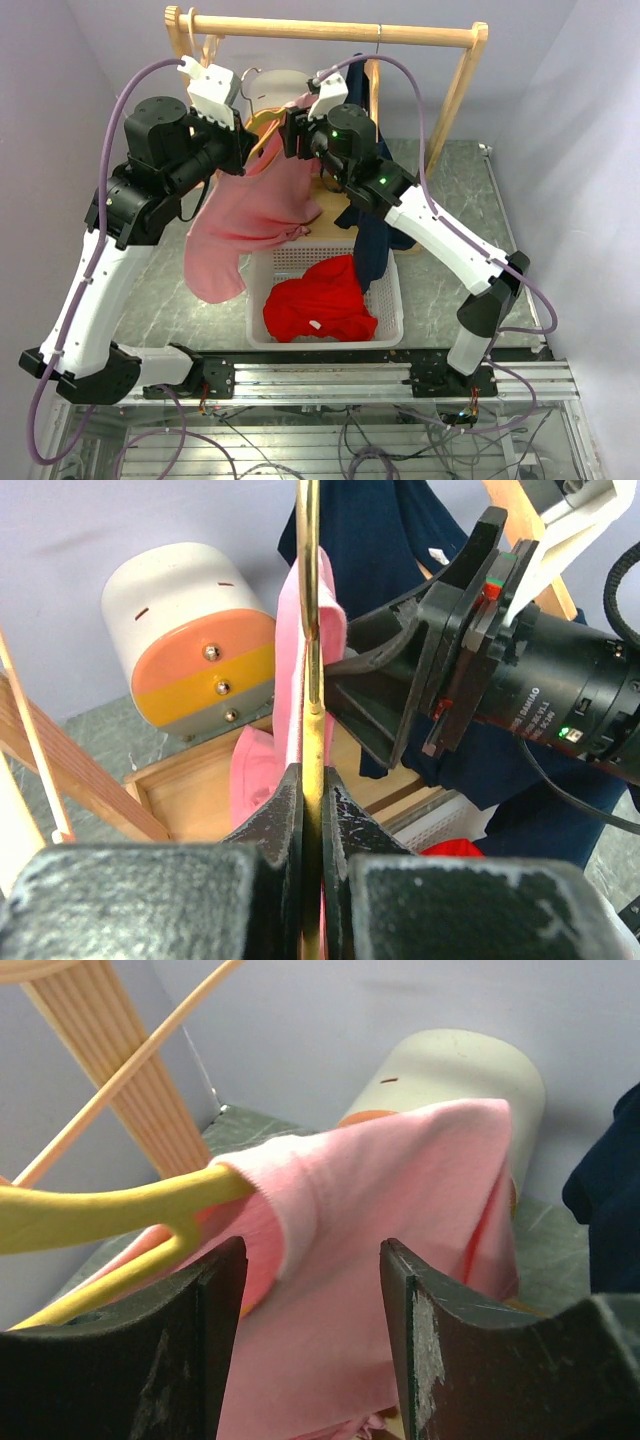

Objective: Remove the t-shirt from the hanger

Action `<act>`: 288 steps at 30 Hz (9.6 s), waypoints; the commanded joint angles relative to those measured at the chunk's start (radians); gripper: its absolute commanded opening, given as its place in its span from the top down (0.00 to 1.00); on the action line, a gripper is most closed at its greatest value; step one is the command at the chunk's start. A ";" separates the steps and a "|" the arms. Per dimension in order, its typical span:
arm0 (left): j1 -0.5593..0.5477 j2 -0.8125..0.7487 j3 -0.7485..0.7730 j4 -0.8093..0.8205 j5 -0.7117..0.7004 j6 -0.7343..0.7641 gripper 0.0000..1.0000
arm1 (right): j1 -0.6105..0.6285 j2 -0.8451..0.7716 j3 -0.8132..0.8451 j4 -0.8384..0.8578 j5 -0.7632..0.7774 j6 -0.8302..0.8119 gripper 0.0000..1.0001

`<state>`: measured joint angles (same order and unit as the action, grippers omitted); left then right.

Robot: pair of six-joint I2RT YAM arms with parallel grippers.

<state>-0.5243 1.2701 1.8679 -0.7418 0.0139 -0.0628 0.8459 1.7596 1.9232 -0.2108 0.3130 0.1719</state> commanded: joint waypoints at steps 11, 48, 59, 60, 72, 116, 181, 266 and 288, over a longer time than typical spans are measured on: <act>0.004 -0.058 0.013 -0.023 0.030 0.008 0.93 | -0.045 -0.002 -0.009 0.064 0.162 -0.004 0.97; 0.004 -0.070 -0.002 -0.257 0.173 0.091 0.93 | -0.312 -0.082 -0.070 -0.092 0.033 0.039 1.00; 0.005 0.030 0.069 -0.153 0.052 -0.087 0.93 | -0.048 -0.226 -0.214 -0.059 -0.115 -0.035 1.00; 0.004 0.047 0.094 -0.177 0.033 -0.102 0.93 | -0.035 -0.229 -0.216 -0.066 -0.128 -0.039 1.00; 0.006 0.080 0.093 -0.079 -0.139 -0.212 0.93 | 0.112 -0.272 -0.304 -0.108 -0.258 -0.023 1.00; 0.094 0.224 0.199 0.113 -0.112 -0.237 0.93 | 0.379 -0.420 -0.662 -0.727 -0.375 0.168 1.00; 0.225 0.321 0.278 -0.002 0.155 -0.156 0.93 | 0.381 -0.517 0.195 0.039 -0.138 -0.304 1.00; 0.238 0.316 0.341 -0.237 0.274 -0.045 0.93 | 0.066 -0.164 0.076 -0.267 0.033 -0.031 0.63; 0.236 0.240 0.300 -0.279 0.368 -0.058 0.93 | -0.158 0.182 0.408 0.070 -0.307 0.015 0.71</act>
<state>-0.2924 1.5368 2.1643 -1.0237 0.3256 -0.1101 0.7136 1.9041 2.2765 -0.1970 0.0750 0.1570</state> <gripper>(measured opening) 0.108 0.289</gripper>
